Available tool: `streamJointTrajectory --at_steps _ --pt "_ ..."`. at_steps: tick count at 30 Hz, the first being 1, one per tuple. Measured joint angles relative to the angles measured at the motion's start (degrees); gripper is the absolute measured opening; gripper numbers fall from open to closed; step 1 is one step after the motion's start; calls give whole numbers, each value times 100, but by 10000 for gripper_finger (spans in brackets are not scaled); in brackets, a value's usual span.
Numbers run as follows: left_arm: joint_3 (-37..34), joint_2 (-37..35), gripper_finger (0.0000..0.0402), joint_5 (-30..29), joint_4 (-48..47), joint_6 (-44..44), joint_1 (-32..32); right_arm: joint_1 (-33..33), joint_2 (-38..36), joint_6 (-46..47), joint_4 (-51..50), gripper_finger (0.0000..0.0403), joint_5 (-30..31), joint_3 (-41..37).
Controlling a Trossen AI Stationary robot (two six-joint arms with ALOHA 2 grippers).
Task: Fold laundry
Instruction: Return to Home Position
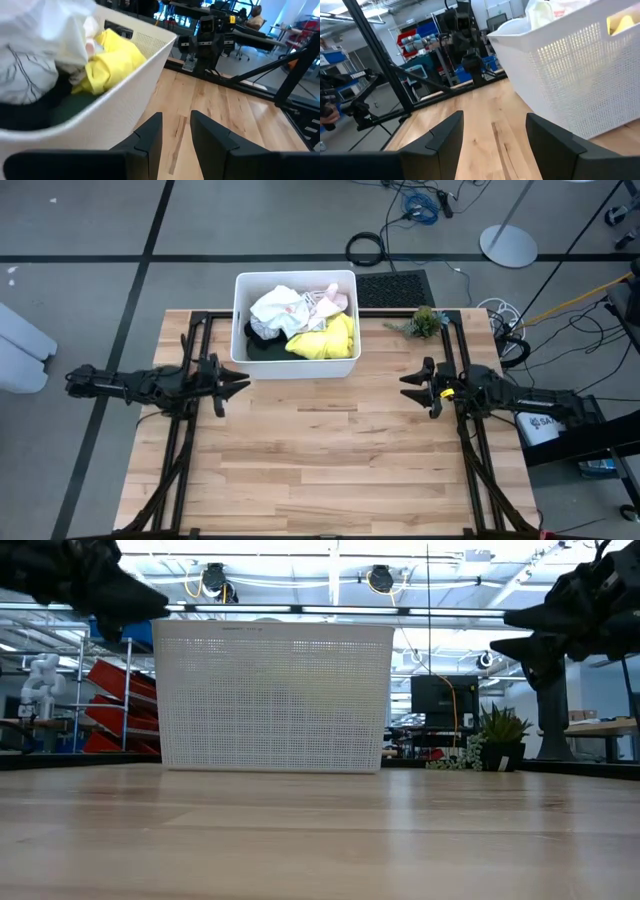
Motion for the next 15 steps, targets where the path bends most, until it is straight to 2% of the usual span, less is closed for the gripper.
streamJointTrajectory --at_steps 9,15 --pt "-970 -653 109 -96 649 -160 -89 0 -25 -182 -35 201 2 4" --pt "-1294 -1103 109 -162 626 -208 -89 -2 -25 -316 -77 201 8 4"
